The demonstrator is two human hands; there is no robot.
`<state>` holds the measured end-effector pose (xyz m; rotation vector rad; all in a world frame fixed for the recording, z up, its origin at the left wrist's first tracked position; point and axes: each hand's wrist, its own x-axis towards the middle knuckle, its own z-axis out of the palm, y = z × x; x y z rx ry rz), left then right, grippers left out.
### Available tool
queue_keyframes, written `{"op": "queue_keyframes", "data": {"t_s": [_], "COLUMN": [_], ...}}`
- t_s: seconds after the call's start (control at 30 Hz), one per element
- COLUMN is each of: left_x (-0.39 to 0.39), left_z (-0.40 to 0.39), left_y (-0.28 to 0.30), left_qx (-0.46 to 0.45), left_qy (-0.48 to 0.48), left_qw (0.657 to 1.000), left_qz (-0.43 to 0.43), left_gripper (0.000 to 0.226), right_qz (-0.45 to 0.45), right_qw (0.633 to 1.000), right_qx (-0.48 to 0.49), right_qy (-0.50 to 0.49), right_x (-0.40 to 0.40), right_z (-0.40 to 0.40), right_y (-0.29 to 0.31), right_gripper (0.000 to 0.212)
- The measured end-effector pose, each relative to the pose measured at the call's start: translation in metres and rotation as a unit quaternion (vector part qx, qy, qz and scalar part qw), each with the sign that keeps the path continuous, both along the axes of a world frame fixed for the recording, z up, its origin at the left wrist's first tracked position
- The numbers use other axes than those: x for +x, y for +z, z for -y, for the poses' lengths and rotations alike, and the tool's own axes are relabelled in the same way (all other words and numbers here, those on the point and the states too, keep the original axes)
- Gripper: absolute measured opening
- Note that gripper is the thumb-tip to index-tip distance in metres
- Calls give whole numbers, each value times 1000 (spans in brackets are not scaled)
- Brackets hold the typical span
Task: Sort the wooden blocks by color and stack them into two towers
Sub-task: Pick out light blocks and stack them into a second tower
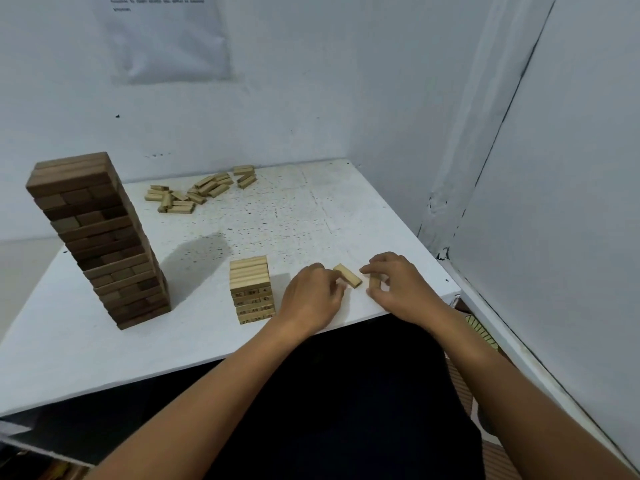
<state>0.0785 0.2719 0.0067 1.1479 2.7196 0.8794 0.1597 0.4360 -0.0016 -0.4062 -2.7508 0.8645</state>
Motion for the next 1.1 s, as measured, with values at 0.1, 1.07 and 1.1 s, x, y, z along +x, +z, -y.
{"op": "queue_keyframes", "data": {"t_s": [0.1,1.07,1.1], "left_x": [-3,-11,-12], "left_z": [2,3,2], "left_y": [0,-21,-22], "left_qx": [55,38,46], "left_qy": [5,-58,-65], "left_qw": [998,997,997], "left_qz": [39,-38,-24], "left_gripper": [33,47,47], "right_qz": [-18,-20,-18], "right_qw": [999,991,991], "right_qx": [-25,-110,-112], "right_qy": [8,76,74], "right_x": [0,11,12], "right_z": [-4,-14,-14], "right_y": [1,-8,-7], "right_gripper": [38,57,55]}}
